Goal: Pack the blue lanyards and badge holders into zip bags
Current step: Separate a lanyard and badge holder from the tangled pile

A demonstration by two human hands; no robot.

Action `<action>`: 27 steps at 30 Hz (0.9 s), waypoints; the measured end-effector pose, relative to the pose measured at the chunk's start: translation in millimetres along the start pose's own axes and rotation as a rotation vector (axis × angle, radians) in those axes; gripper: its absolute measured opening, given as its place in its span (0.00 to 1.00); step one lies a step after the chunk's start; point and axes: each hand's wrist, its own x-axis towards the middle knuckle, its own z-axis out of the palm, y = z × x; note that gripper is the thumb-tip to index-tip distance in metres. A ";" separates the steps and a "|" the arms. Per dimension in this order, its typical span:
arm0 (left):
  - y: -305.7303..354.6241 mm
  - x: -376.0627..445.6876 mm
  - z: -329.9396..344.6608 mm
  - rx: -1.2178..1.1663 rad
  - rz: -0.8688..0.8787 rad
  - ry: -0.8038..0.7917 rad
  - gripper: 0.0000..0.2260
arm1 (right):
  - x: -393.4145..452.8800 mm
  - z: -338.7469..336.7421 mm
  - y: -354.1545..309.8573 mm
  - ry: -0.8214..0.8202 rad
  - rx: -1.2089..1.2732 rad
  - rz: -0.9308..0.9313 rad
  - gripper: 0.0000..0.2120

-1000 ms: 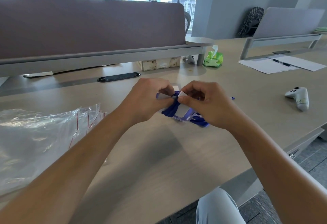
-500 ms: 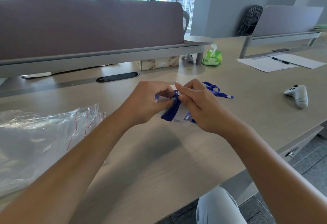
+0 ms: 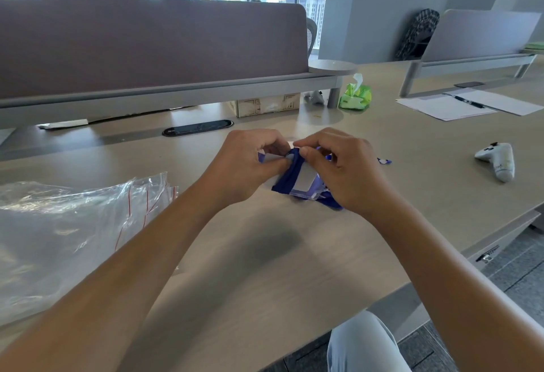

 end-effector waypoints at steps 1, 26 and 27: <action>-0.1 0.2 0.5 -0.011 -0.009 0.003 0.04 | -0.1 -0.7 -0.1 -0.009 0.004 -0.006 0.09; -9.4 -65.8 -17.0 -0.044 -0.173 0.207 0.08 | -9.5 29.0 -30.4 -0.200 0.287 0.025 0.07; -9.5 -73.1 -19.3 -0.038 -0.194 0.225 0.08 | -10.4 32.2 -34.6 -0.216 0.296 0.006 0.07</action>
